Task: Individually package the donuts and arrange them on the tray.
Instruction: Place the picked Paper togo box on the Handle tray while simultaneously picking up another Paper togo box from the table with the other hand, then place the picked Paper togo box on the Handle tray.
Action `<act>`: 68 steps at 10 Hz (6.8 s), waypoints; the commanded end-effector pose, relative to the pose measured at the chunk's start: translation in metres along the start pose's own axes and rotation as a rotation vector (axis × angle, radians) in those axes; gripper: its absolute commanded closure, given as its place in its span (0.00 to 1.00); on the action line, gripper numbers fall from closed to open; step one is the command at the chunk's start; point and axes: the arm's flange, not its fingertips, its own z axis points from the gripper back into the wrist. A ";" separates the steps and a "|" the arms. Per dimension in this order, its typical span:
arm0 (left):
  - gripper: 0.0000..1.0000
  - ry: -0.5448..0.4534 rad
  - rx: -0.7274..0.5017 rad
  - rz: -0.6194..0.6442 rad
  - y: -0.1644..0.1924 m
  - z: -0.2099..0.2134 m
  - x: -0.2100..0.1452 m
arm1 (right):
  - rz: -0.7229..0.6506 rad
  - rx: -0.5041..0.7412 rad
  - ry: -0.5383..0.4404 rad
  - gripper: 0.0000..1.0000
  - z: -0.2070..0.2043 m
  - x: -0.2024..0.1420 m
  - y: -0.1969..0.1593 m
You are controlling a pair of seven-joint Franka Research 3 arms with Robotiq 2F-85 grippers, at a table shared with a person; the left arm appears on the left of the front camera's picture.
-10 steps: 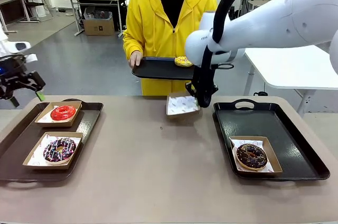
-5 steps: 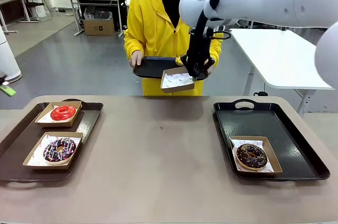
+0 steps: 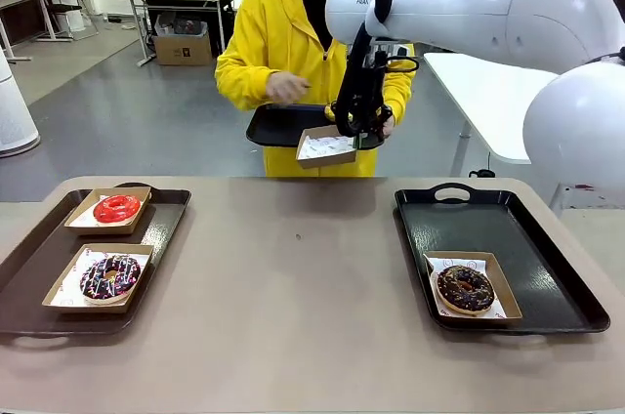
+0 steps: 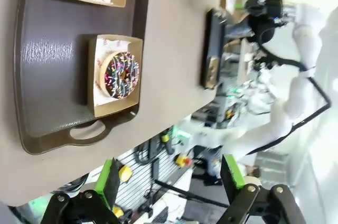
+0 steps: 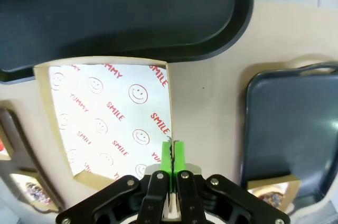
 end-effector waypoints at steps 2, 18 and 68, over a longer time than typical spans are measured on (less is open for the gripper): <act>0.00 -0.104 -0.168 -0.001 0.032 0.012 -0.016 | 0.012 0.007 -0.015 1.00 0.007 -0.011 0.000; 0.00 -0.107 -0.150 0.045 0.036 0.016 -0.021 | 0.012 0.007 -0.015 1.00 0.007 -0.011 0.000; 0.00 -0.107 -0.150 0.045 0.036 0.016 -0.021 | 0.082 -0.016 0.012 0.00 -0.085 -0.058 -0.304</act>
